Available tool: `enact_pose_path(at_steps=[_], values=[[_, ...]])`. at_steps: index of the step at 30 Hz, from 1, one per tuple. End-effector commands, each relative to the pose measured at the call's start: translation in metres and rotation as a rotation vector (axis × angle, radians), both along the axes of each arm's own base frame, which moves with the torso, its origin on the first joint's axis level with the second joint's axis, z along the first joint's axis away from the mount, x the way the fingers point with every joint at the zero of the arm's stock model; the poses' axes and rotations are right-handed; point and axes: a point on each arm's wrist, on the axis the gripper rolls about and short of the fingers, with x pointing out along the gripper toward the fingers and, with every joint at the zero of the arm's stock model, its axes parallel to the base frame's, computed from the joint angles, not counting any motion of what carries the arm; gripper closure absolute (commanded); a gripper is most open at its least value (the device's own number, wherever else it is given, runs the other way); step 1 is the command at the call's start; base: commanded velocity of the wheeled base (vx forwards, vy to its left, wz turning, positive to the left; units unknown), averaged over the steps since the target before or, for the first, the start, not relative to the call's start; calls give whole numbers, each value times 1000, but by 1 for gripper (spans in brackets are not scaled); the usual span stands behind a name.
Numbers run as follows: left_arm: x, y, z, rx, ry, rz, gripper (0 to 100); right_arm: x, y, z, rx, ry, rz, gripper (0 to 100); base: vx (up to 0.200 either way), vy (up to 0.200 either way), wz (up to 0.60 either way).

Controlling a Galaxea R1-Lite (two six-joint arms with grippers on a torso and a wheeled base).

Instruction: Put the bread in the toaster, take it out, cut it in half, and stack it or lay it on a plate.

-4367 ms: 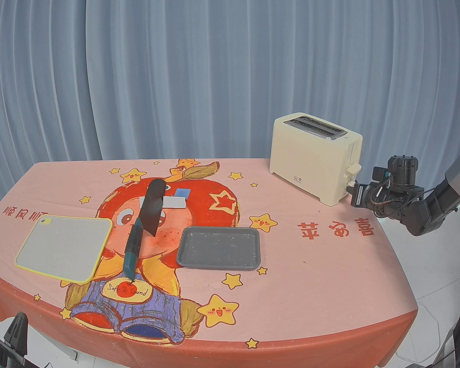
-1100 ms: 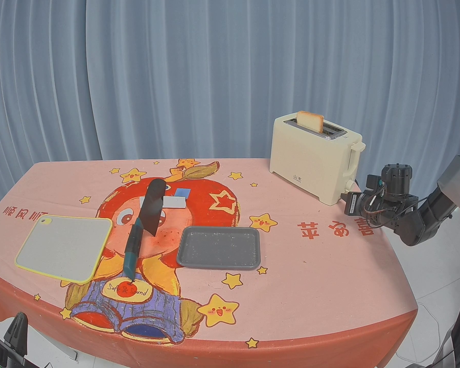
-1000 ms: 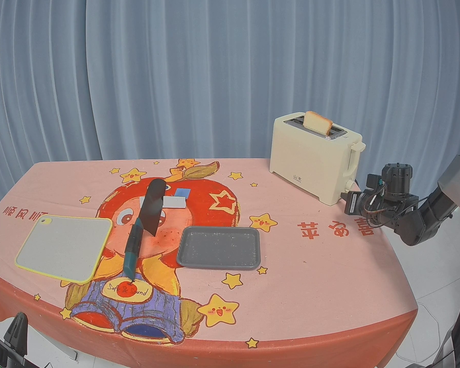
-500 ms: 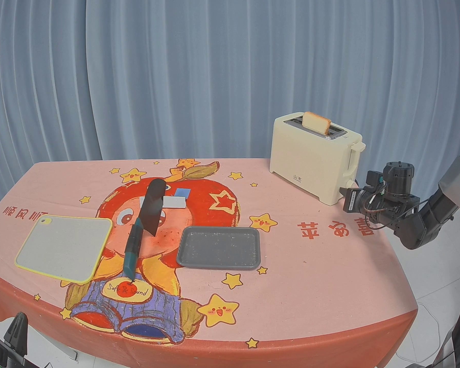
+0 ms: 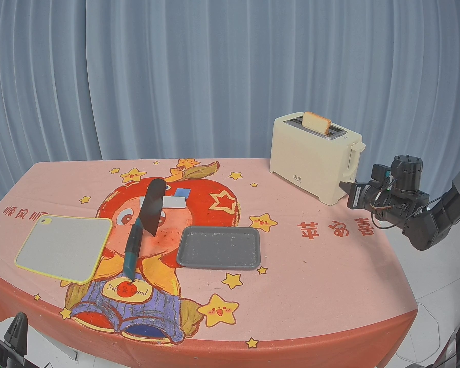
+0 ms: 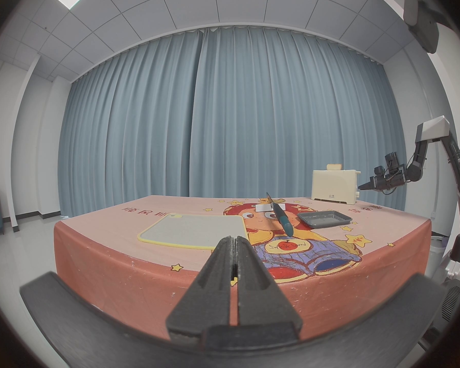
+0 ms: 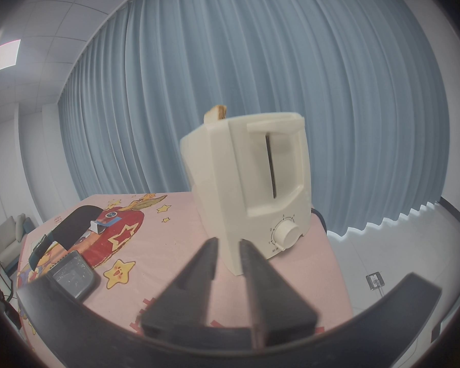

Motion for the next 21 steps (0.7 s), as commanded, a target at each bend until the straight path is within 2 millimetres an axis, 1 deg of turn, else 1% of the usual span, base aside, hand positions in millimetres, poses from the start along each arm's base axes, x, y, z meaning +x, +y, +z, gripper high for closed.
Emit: enact_pose_path(at_steps=[1, 5, 13, 15, 21], values=[[1, 0, -5, -1, 19, 1, 100, -5, 0, 13, 4, -35, 5, 0, 0, 0, 0], [1, 0, -5, -1, 19, 1, 100, -9, 0, 20, 12, -57, 6, 0, 0, 0, 0], [1, 0, -5, -1, 19, 1, 100, -23, 1, 42, 22, -103, 18, 0, 0, 0, 0], [1, 0, -5, -1, 19, 1, 100, -24, 1, 43, 23, -108, 18, 0, 0, 0, 0], [1, 0, -5, -1, 19, 1, 100, -30, -1, 57, 31, -147, 14, 0, 0, 0, 0]])
